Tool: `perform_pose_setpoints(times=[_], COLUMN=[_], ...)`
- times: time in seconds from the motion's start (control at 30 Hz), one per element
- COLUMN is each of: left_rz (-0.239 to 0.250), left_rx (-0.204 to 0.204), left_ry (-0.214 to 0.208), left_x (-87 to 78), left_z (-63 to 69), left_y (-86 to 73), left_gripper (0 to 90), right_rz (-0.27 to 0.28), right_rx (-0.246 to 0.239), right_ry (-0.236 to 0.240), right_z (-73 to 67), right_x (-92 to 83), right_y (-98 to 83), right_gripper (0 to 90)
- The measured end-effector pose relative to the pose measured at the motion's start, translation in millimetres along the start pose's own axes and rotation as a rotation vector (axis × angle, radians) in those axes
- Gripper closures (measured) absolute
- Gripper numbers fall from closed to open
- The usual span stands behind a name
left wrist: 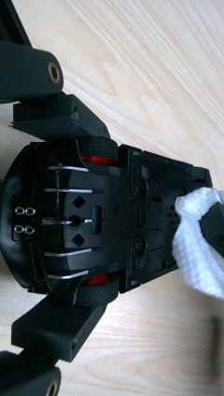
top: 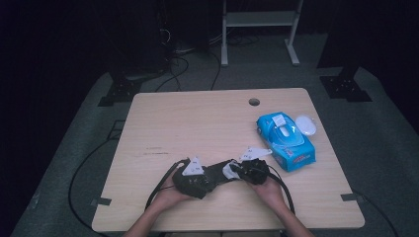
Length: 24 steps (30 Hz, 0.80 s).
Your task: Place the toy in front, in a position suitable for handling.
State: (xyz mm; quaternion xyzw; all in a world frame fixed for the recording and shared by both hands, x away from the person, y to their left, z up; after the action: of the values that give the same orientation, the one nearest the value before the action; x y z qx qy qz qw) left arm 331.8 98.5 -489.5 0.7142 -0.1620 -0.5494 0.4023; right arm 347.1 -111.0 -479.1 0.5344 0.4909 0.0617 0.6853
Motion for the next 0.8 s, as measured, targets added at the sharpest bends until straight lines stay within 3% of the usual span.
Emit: perform_pose_setpoints(times=[0.1,0.2,0.23,0.3,0.33,0.4,0.47,0.53,0.57,0.63,0.77,0.8], left_rz=[-0.014,-0.021,-0.024,-0.022,-0.028,-0.028,-0.018,-0.020,-0.020,-0.021,-0.033,-0.033], left_rx=[0.010,0.016,0.015,0.017,0.022,0.021,0.014,0.024,0.024,0.023,0.024,0.023], left_ry=[0.002,0.008,0.010,0.011,0.011,0.010,0.010,0.015,0.015,0.013,0.013,0.012], left_x=[0.1,1.1,1.6,2.4,2.6,2.6,2.6,2.4,2.6,3.3,4.3,4.2], left_z=[0.4,1.1,1.7,2.1,2.2,2.0,2.3,2.3,2.4,2.8,2.9,2.6], left_y=[1.2,0.9,0.5,0.7,0.8,0.5,0.9,2.1,2.2,2.1,0.2,0.2], left_gripper=[24.8,24.7,24.8,24.7,24.8,24.8,24.8,24.8,24.8,24.8,24.7,24.8], right_rz=[0.014,0.044,0.045,0.053,0.053,0.043,0.030,0.026,0.027,0.021,0.006,0.005], right_rx=[-0.025,-0.038,-0.064,-0.062,-0.073,-0.123,-0.123,-0.100,-0.066,-0.038,-0.106,-0.098], right_ry=[0.039,0.125,0.144,0.219,0.228,0.218,0.190,0.148,0.150,0.155,0.157,0.158], right_z=[-13.8,-35.0,-43.2,-55.8,-60.7,-68.2,-63.4,-52.8,-46.3,-46.5,-58.4,-55.9], right_x=[2.6,8.5,11.0,14.6,15.9,18.3,20.3,22.2,24.0,26.4,33.5,34.2], right_y=[5.2,13.5,16.8,20.9,22.0,25.2,28.8,31.8,33.8,36.9,40.3,40.2], right_gripper=[84.8,84.7,84.6,84.6,84.6,84.6,84.7,84.8,84.8,85.0,84.9,84.9])
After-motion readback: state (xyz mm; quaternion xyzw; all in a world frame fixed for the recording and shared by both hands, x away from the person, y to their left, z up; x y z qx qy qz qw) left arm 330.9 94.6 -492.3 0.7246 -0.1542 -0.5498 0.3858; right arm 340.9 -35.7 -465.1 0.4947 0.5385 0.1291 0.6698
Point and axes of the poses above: each handheld gripper's, and its own axes: x roughly forward along the jaws, y roughly out of its top, z roughly to its right, the point moved 3 cm from there along x, roughly forward along the jaws, and after that the axes turned 1 degree about x, right-handed, at the moved point
